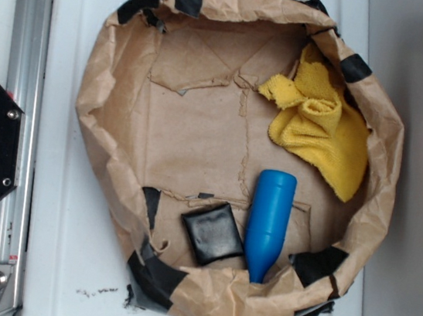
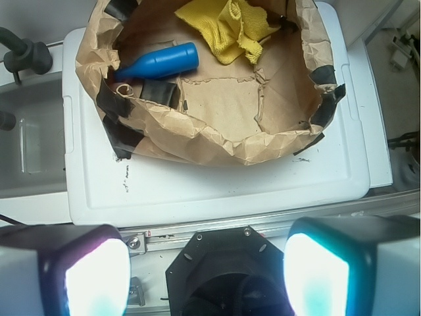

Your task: Grab the yellow cloth.

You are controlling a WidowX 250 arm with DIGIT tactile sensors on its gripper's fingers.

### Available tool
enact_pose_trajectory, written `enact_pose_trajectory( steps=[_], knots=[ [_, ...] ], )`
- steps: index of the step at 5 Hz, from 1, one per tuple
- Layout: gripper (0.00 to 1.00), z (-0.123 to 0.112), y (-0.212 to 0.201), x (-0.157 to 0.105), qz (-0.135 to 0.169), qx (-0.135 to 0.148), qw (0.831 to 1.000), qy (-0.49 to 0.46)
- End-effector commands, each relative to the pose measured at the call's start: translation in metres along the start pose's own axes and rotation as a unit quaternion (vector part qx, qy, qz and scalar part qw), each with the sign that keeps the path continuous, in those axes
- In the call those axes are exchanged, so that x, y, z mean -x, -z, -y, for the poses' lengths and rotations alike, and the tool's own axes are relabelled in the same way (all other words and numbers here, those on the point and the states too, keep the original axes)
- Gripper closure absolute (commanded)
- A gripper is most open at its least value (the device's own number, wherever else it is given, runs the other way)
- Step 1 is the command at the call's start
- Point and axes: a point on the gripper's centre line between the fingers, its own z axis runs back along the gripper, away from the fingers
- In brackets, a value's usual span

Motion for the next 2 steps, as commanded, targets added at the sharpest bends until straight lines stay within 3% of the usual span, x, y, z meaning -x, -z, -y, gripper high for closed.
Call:
enact_pose_trajectory(
  steps=[1, 2],
  knots=[
    [0.0, 0.0, 0.0, 0.0, 0.0, 0.0, 1.0, 0.0],
    [0.0, -0.01, 0.026, -0.048, 0.076, -0.024, 0.997, 0.017]
  ],
)
